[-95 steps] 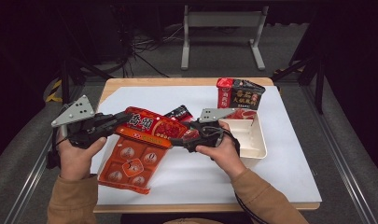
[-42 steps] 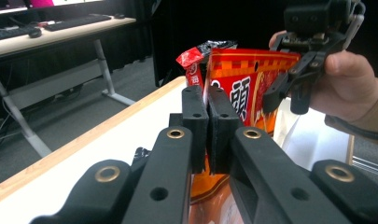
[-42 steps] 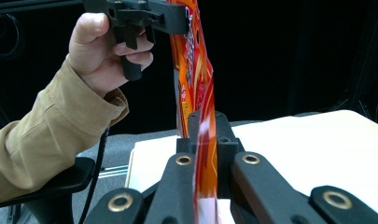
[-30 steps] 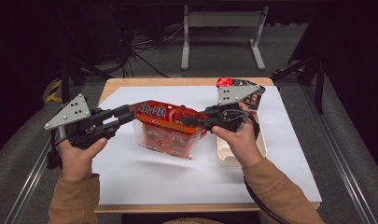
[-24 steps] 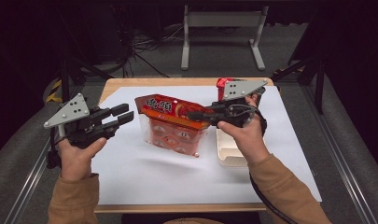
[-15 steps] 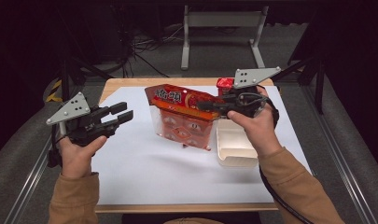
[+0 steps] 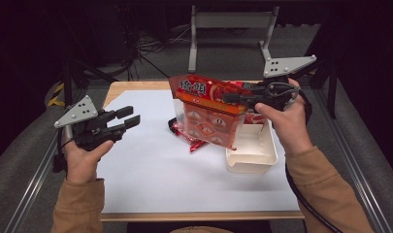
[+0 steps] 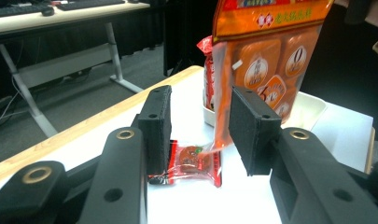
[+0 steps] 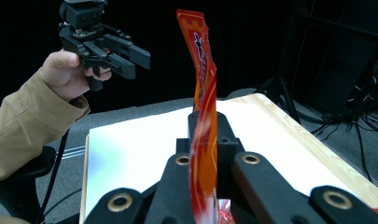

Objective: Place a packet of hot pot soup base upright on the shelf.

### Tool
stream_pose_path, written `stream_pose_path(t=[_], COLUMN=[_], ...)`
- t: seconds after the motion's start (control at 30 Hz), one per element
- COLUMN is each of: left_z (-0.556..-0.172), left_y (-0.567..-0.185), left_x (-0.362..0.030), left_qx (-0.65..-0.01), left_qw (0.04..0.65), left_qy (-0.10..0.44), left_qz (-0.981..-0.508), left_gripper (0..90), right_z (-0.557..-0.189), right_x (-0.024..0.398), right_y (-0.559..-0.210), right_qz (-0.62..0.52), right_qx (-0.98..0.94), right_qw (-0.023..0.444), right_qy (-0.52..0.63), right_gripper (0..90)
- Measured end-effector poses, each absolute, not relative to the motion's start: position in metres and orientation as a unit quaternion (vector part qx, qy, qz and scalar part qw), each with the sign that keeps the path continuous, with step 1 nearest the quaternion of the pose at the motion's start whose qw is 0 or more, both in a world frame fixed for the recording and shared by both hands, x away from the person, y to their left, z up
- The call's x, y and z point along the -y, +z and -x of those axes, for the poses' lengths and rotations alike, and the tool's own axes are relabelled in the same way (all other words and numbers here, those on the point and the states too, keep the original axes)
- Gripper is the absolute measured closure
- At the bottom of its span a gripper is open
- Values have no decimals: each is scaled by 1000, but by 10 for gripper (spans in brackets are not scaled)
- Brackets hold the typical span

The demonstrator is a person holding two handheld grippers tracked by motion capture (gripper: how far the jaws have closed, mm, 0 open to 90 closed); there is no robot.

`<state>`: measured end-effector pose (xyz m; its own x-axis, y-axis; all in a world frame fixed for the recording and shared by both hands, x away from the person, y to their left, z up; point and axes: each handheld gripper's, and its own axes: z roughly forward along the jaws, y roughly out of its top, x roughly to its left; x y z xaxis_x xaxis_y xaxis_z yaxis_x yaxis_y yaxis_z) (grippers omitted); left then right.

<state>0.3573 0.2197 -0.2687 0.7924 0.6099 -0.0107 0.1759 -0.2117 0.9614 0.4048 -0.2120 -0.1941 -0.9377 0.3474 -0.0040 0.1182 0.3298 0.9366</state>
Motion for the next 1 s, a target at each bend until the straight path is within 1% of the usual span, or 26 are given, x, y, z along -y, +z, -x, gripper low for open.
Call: stream_pose_path(t=[0.37,0.63,0.73,1.0], left_z=[-360,-363,-365,-371], left_y=[-272,-275,-277,-283], left_x=[-218,-217,-216,-214], left_qx=[-262,-267,-270,-273], left_qw=[566,560,555,556], left_qy=[183,184,189,181], left_qz=[-760,-762,-764,-764], left_gripper=[592,568,543,486], right_z=[-403,-404,-405,-406], right_x=[239,260,267,283], right_y=[-187,-185,-185,-188], right_qz=[-165,-184,-192,-215], right_qx=[-805,-799,-794,-786], right_qw=[115,129,135,147], right_qy=[558,558,561,560], right_gripper=[899,899,899,899])
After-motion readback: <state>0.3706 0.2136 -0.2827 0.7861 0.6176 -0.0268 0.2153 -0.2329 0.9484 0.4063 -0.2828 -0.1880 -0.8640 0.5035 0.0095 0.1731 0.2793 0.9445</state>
